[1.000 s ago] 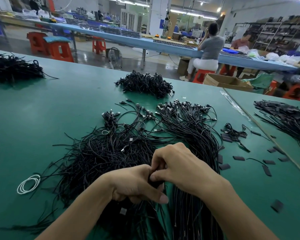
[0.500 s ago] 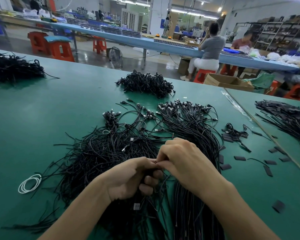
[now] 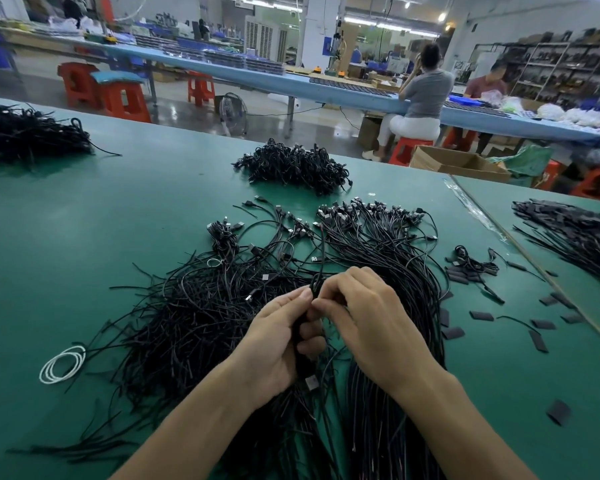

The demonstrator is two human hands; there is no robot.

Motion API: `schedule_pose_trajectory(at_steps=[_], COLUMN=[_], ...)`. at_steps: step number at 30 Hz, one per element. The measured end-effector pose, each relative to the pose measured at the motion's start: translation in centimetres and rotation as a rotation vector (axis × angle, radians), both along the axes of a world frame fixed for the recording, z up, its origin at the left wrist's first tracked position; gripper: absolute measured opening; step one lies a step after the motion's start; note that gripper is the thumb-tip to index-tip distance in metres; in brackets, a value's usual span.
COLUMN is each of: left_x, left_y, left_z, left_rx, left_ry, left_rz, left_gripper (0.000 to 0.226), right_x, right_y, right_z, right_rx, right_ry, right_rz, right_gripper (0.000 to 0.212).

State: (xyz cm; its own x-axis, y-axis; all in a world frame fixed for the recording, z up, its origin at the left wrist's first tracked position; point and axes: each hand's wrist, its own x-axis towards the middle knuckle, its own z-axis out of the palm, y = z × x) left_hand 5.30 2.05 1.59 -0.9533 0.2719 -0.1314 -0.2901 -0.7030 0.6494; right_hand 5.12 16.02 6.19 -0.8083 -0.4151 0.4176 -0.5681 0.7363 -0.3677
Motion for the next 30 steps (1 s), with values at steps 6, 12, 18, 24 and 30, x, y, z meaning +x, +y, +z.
schedule_pose_trajectory(at_steps=[6, 12, 18, 24, 30], left_x=[0.1, 0.1, 0.1, 0.2, 0.3], left_y=[0.5, 0.5, 0.3, -1.6, -1.1], left_z=[0.2, 0.1, -0.3, -0.3, 0.1], left_rx=[-0.053, -0.08, -0.156, -0.719, -0.865], left_ry=[0.014, 0.039, 0.123, 0.378, 0.524], left_rz=[0.092, 0.091, 0.058, 0.052, 0.309], left_gripper=[0.039, 0.042, 0.025, 0.025, 0.011], right_x=[0.1, -0.1, -0.2, -0.7, -0.3], right_y=[0.1, 0.2, 0.2, 0.3, -0.8], right_z=[0.6, 1.1, 0.1, -0.4, -1.3], right_rx=[0.087, 0.266, 0.125, -0.053, -0.456], right_ry=[0.06, 0.104, 0.089, -0.006, -0.201], right_rz=[0.004, 0.045, -0.029, -0.043, -0.08], right_gripper=[0.015, 0.018, 0.013, 0.01, 0.015])
